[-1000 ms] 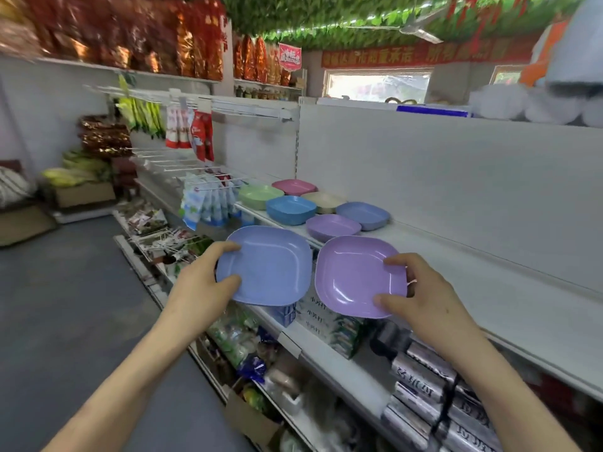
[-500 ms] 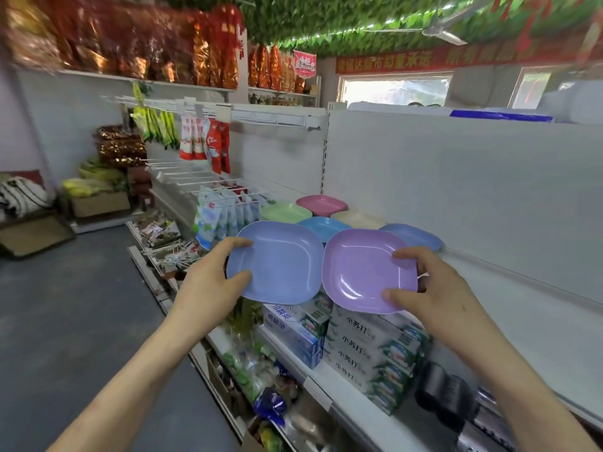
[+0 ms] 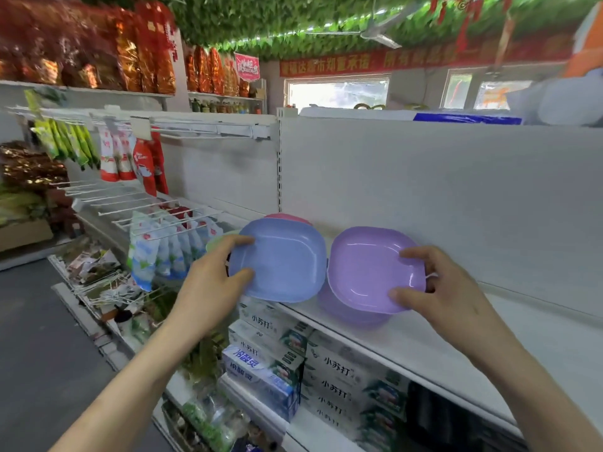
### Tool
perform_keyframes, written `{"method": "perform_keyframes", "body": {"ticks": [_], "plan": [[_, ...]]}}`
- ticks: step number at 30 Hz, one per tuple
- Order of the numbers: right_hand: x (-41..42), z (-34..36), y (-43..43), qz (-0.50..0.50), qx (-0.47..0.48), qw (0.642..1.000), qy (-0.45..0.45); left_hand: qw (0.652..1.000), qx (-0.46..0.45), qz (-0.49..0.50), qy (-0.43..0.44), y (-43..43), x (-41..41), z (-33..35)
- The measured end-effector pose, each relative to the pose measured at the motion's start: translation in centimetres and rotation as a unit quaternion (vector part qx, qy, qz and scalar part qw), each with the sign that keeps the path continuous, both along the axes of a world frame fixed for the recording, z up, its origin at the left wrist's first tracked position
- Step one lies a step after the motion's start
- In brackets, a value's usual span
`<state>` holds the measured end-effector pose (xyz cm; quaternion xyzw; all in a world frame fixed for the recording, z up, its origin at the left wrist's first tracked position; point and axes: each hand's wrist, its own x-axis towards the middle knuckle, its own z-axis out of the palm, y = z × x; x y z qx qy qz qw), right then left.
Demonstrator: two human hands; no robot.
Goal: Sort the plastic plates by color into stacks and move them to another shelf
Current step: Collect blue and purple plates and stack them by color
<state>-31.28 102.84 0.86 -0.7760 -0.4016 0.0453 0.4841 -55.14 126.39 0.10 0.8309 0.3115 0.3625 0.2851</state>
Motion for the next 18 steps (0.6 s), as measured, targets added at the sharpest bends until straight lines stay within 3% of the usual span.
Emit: {"method": "perform_keyframes", "body": {"ticks": [18], "plan": [[-0.7,0.2,0.6,-0.221,-0.003,0.975,0.009,0.976,0.026,-0.217,-0.002,10.3,12.8,0.3]]}}
